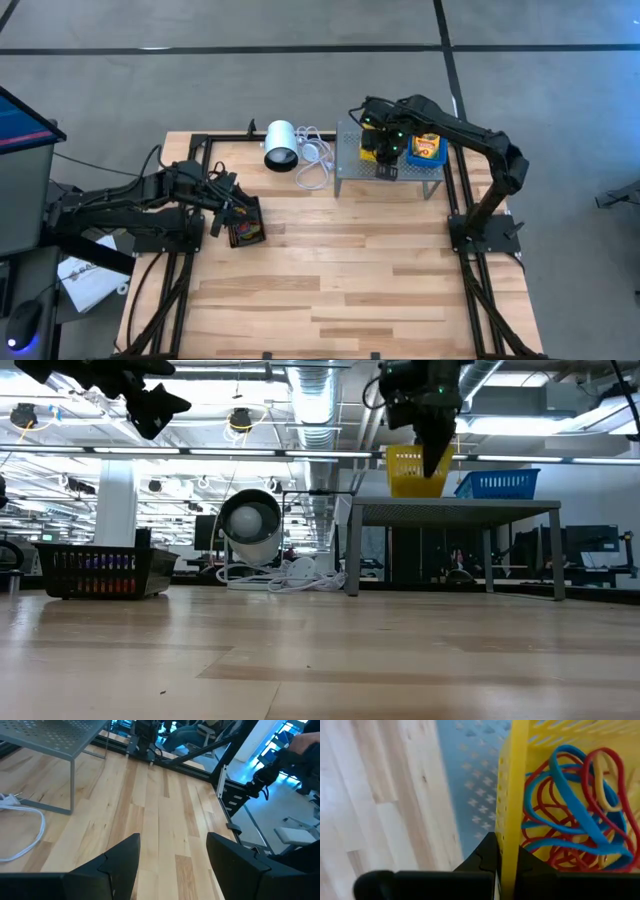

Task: Pick & Place Office Desk Supplies
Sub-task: Put the yellow bin on the shelf

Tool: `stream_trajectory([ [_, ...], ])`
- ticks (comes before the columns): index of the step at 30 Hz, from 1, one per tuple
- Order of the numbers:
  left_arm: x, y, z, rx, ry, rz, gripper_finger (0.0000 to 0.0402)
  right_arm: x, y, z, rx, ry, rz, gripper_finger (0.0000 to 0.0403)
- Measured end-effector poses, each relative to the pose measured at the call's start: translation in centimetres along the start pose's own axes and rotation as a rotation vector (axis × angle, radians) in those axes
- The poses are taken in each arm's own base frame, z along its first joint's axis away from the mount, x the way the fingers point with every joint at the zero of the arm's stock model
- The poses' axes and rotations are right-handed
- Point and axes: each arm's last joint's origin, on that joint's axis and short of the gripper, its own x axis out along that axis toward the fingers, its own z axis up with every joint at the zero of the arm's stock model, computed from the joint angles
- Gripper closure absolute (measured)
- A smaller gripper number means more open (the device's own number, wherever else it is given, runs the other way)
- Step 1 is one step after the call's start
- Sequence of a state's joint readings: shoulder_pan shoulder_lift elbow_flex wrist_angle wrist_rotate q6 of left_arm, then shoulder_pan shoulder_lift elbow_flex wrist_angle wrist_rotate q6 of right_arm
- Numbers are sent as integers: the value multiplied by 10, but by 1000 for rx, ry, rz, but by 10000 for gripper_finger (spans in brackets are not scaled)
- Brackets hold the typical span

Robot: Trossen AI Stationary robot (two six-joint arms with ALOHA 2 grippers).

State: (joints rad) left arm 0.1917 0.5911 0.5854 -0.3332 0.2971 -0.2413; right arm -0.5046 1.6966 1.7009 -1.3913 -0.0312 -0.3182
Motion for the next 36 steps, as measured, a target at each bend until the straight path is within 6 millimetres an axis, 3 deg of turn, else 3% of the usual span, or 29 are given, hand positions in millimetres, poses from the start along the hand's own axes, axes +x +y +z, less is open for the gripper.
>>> stream_trajectory([
  [13,0,0,0,-2,-4,17,176,27,-12,-10,-6,69,10,403],
  [23,0,0,0,-2,-5,17,176,28,-10,-15,59,119,22,398],
  [36,0,0,0,-2,-4,16,176,30,-4,-15,97,140,42,315],
])
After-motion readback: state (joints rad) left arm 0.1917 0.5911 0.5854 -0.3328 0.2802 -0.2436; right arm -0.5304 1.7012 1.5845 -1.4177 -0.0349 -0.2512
